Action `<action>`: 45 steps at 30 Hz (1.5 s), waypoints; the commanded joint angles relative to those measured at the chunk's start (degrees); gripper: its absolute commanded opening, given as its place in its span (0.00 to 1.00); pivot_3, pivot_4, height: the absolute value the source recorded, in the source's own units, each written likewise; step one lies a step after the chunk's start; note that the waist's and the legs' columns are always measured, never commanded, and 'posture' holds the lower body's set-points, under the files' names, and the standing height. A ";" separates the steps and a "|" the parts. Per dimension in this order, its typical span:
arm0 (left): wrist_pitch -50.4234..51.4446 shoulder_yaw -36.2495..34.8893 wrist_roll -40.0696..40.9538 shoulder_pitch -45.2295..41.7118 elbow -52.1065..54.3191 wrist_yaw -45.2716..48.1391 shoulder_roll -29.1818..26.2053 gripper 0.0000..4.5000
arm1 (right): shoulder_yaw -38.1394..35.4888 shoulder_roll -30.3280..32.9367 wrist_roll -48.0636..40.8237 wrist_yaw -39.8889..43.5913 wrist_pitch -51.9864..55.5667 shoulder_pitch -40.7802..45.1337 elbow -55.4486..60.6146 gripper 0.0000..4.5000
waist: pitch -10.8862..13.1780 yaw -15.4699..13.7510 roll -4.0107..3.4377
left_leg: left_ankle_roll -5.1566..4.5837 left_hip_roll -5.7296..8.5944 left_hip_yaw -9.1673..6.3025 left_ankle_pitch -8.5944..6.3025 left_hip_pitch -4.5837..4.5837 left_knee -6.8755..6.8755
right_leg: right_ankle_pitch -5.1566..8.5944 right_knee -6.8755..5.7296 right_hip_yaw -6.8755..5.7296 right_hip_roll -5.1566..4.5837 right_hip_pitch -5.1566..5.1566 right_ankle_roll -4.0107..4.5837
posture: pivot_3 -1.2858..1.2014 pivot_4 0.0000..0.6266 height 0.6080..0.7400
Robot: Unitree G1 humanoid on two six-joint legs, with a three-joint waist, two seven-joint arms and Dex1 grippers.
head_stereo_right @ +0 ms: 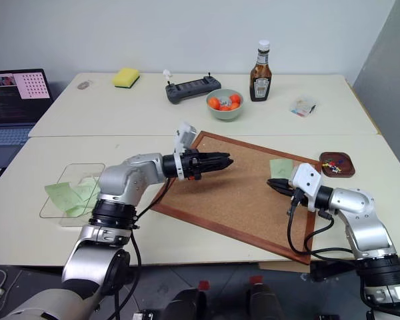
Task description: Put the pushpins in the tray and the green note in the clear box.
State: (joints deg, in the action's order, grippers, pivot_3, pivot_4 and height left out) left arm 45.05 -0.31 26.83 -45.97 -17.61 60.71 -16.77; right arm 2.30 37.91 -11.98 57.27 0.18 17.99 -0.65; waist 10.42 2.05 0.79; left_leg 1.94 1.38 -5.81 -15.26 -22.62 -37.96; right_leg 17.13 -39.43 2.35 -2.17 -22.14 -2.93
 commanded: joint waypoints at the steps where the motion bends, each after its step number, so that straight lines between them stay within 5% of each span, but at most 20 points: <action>1: 2.22 0.80 2.57 0.09 3.77 1.67 -0.87 0.66 | 1.29 0.22 0.02 2.09 -2.60 2.54 3.00 0.00 | 0.00 -0.02 0.00 | 0.05 0.00 0.00 0.03 -0.01 -0.01 | 0.00 0.00 0.00 0.00 0.00 0.00 | 0.52 0.24 1.00; 8: 3.03 2.81 3.19 1.33 5.70 -0.25 1.18 0.97 | 4.29 -2.22 -0.75 2.38 -1.06 4.64 6.20 0.00 | 0.00 -0.21 0.01 | 0.22 0.00 -0.04 0.13 -0.02 0.00 | 0.00 0.03 -0.01 -0.01 0.00 0.00 | 0.52 0.24 1.00; 19: 2.09 4.62 2.41 0.26 3.56 -1.54 3.74 0.97 | 7.04 -3.89 -0.44 2.07 -0.77 5.81 10.72 0.00 | 0.00 -0.17 0.01 | 0.23 0.00 -0.04 0.13 -0.03 0.00 | 0.00 0.03 -0.01 -0.01 -0.01 0.00 | 0.52 0.24 1.00; 40: 4.11 5.12 4.41 0.70 5.45 1.66 1.90 0.05 | 6.70 -4.74 -0.60 1.20 -0.81 6.73 9.74 0.00 | 0.01 -0.18 0.01 | 0.23 0.00 -0.05 0.13 -0.03 0.00 | 0.00 0.04 -0.01 -0.01 -0.02 0.01 | 0.52 0.24 1.00; 45: 4.17 5.08 4.16 0.71 5.38 1.70 1.95 0.02 | 6.13 -4.99 -1.46 0.53 0.48 7.14 10.30 0.00 | 0.01 -0.18 0.01 | 0.23 0.01 -0.05 0.13 -0.03 0.00 | 0.00 0.04 -0.01 -0.01 -0.02 0.01 | 0.52 0.24 1.00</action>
State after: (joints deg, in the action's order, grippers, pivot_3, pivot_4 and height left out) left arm 49.47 4.78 29.53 -44.49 -14.00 61.89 -14.84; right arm 10.13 33.19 -12.28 58.51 0.47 23.74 7.83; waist 10.42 1.87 0.80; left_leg 2.18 1.39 -5.86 -15.13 -22.65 -37.95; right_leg 17.12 -39.39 2.34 -2.18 -22.16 -2.92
